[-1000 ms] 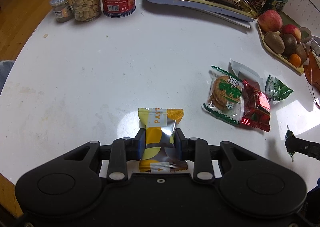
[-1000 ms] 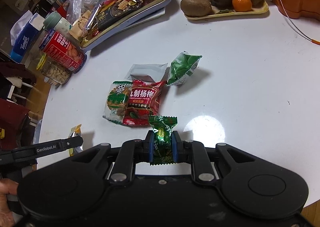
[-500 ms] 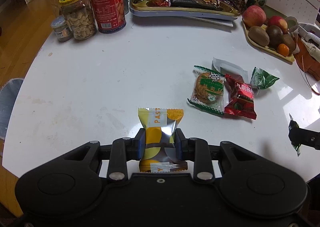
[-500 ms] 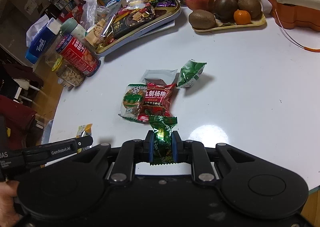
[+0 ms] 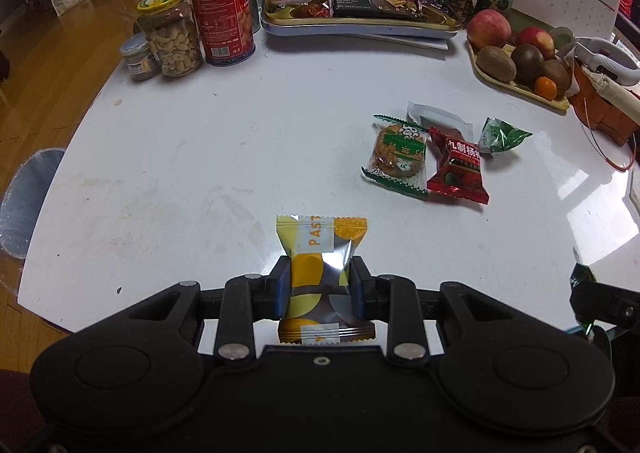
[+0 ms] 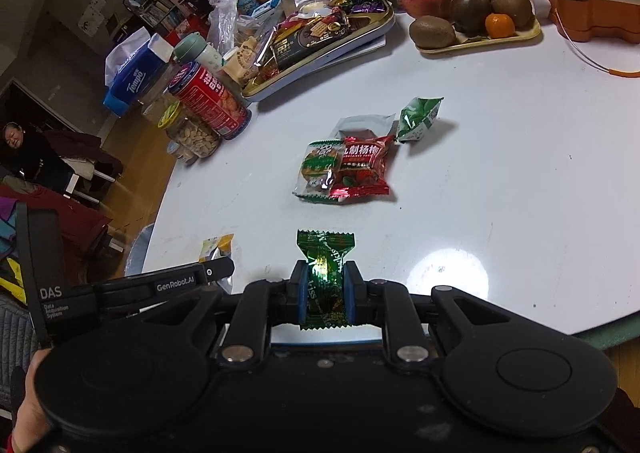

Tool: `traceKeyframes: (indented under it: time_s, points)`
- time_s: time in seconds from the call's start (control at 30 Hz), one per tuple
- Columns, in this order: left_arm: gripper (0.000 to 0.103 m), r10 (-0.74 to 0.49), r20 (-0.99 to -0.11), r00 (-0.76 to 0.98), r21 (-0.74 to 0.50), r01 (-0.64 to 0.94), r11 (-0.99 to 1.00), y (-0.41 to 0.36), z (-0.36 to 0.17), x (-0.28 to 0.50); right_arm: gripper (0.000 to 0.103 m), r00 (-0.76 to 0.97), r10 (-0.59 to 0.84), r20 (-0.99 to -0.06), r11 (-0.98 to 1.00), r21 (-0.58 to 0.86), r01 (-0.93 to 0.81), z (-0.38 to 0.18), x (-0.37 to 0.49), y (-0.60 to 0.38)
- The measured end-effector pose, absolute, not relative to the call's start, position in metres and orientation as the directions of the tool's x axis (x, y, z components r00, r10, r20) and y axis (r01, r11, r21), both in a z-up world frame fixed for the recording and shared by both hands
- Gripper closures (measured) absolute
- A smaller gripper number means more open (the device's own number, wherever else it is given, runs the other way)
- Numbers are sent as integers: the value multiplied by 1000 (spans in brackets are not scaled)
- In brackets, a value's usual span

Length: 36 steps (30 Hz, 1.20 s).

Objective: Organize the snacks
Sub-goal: 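Carry the green candy and yellow-silver packet in both grippers to the gold tray, then open both grippers over the gold tray to drop the snacks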

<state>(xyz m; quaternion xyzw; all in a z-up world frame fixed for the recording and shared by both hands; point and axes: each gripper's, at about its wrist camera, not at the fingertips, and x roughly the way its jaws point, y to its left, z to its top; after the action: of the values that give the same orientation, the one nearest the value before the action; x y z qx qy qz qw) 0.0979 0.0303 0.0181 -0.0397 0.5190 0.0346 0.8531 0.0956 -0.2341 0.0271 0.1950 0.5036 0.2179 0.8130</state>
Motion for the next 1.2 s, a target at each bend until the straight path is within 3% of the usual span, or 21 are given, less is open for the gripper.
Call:
traceKeyframes:
  time_s: [0.73,1.2]
  points:
    - [65,-136,-901,411,-115,74,991,-31,20,27,83,329,509,-795,860,487,-154,8,25,-249]
    - [65,-109,-917,384,-82,87,993,-48,7,3,83,310,460,-832,888,434,-154,-1,7,-252]
